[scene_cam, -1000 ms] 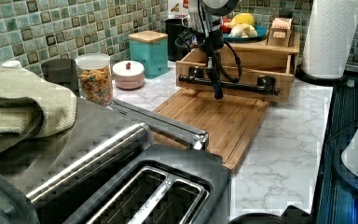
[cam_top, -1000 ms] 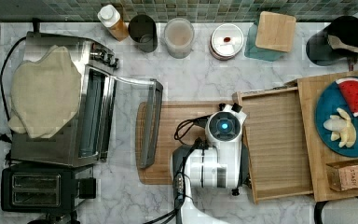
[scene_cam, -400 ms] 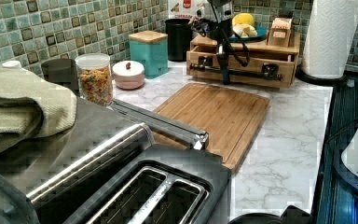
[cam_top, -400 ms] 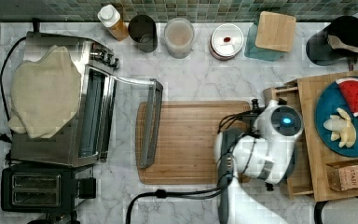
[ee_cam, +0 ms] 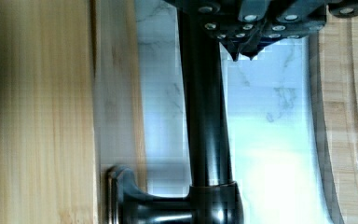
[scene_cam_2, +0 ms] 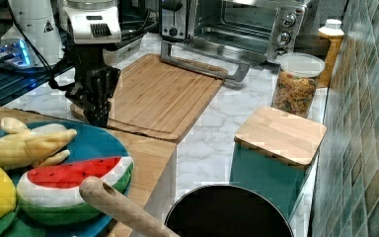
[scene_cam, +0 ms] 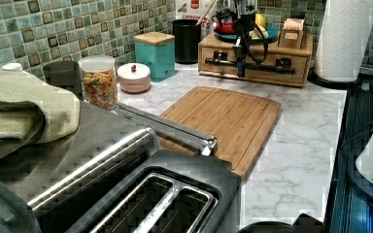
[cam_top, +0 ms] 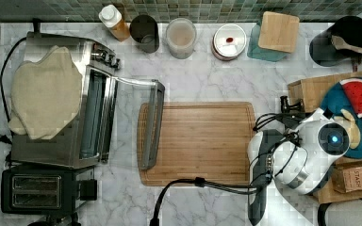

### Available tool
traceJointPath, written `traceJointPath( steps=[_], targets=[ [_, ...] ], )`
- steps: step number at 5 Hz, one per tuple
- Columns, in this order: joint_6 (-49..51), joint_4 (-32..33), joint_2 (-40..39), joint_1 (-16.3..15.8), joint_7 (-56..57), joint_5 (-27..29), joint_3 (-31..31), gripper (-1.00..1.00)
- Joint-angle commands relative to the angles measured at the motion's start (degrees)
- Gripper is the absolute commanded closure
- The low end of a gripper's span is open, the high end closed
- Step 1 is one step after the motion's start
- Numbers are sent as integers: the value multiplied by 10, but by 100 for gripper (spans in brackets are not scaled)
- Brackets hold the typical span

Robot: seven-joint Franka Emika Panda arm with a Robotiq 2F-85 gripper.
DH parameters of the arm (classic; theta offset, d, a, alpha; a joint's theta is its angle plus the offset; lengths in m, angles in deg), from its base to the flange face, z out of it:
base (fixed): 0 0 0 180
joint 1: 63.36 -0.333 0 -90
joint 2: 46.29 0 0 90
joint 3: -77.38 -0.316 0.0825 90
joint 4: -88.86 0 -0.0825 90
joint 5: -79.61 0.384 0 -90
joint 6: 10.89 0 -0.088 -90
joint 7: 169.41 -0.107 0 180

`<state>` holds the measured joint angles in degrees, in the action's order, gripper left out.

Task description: Close the drawer.

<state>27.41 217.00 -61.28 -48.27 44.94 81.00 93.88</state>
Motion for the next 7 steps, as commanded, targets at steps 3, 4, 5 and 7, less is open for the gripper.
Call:
traceJointPath(
  steps=[3, 4, 5, 7],
  targets=[
    [-16, -86, 8, 37, -21, -80, 61, 100],
    [-16, -86, 8, 36, -21, -79, 61, 100],
    [-16, -86, 8, 36, -21, -79, 61, 100],
    [-17, -86, 8, 36, -21, -79, 61, 100]
  ],
)
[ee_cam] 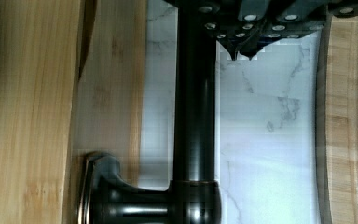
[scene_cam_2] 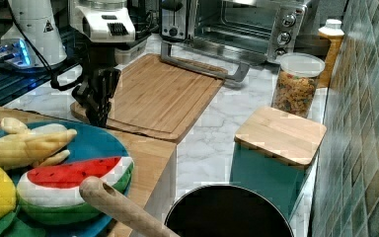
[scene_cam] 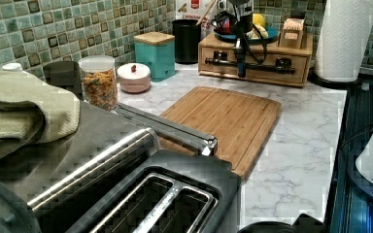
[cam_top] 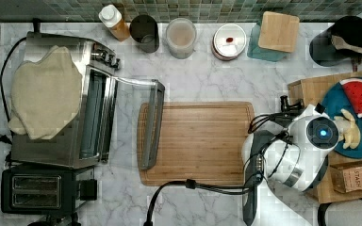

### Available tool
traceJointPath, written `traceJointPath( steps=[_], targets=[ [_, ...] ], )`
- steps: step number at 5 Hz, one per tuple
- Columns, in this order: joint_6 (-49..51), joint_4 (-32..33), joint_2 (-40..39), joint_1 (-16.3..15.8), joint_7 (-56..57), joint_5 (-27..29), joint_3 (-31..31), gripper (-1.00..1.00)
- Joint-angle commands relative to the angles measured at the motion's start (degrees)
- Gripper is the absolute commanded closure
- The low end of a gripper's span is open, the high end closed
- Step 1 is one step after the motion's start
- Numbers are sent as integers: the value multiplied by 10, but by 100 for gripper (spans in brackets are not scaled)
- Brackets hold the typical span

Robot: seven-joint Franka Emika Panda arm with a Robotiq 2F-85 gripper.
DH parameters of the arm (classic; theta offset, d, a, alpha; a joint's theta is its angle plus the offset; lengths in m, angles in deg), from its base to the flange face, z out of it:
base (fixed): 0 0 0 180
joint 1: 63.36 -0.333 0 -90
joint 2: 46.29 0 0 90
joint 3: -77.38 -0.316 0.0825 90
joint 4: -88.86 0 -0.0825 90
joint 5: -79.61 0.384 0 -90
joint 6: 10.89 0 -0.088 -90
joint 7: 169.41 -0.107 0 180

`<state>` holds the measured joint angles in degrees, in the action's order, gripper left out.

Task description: Close the drawer.

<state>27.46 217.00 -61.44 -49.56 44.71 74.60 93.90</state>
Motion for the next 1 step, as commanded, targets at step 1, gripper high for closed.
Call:
traceJointPath(
  steps=[1],
  targets=[
    [-17, -86, 9, 43, -17, -13, 67, 100]
  ],
)
